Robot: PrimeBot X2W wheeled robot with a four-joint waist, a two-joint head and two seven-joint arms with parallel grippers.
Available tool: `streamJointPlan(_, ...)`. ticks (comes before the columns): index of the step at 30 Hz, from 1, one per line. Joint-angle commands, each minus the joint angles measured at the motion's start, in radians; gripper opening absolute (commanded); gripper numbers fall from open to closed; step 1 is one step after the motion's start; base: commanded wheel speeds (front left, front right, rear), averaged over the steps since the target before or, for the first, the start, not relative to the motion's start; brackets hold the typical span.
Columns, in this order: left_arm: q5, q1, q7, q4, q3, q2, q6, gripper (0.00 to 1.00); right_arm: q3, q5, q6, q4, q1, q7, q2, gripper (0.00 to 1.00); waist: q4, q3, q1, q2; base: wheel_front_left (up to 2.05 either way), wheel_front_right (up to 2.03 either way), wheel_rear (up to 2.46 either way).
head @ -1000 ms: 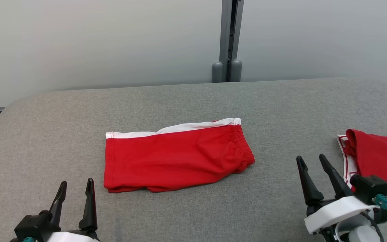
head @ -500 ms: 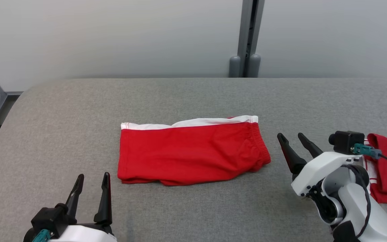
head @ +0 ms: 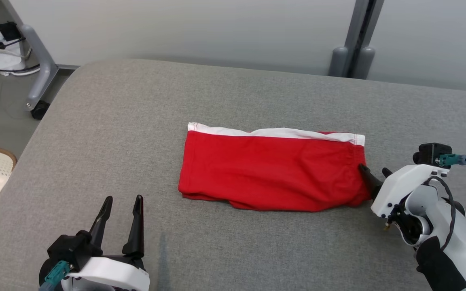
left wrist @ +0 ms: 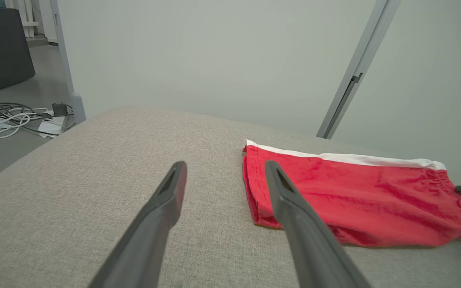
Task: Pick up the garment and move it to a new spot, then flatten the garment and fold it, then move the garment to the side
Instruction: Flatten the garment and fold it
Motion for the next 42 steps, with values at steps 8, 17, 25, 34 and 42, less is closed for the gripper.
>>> streamJointPlan(8, 0.019, -0.026, -0.001, 0.025, 0.019, -0.011, -0.024, 1.0, -0.001, 0.071, 0.0, 0.134, -0.019, 0.129, 0.005, 1.0, 0.039, 0.013, 0.0, -0.0001, 0.0, 0.0, 0.0)
streamJointPlan(17, 0.031, -0.035, -0.001, 0.046, 0.031, -0.02, -0.042, 1.0, -0.024, 0.121, -0.001, 0.206, -0.055, 0.156, 0.012, 1.0, 0.048, 0.025, 0.0, -0.0001, 0.0, 0.0, 0.0)
streamJointPlan(25, 0.044, -0.042, -0.001, 0.063, 0.046, -0.021, -0.053, 1.0, -0.033, 0.179, 0.0, 0.174, -0.051, 0.108, 0.04, 0.0, 0.05, 0.017, 0.0, -0.0001, 0.0, 0.0, 0.0)
streamJointPlan(34, 0.058, -0.023, -0.001, 0.073, 0.05, -0.022, -0.062, 1.0, -0.03, 0.24, 0.0, 0.121, -0.023, 0.069, 0.008, 0.0, 0.006, -0.027, 0.0, -0.0001, 0.0, 0.0, 0.0)
streamJointPlan(42, 0.056, -0.003, -0.001, 0.08, 0.046, -0.027, -0.063, 1.0, 0.012, 0.254, 0.0, 0.073, 0.023, 0.123, -0.093, 0.0, -0.059, -0.058, 0.0, -0.0001, 0.0, 0.0, 0.0)
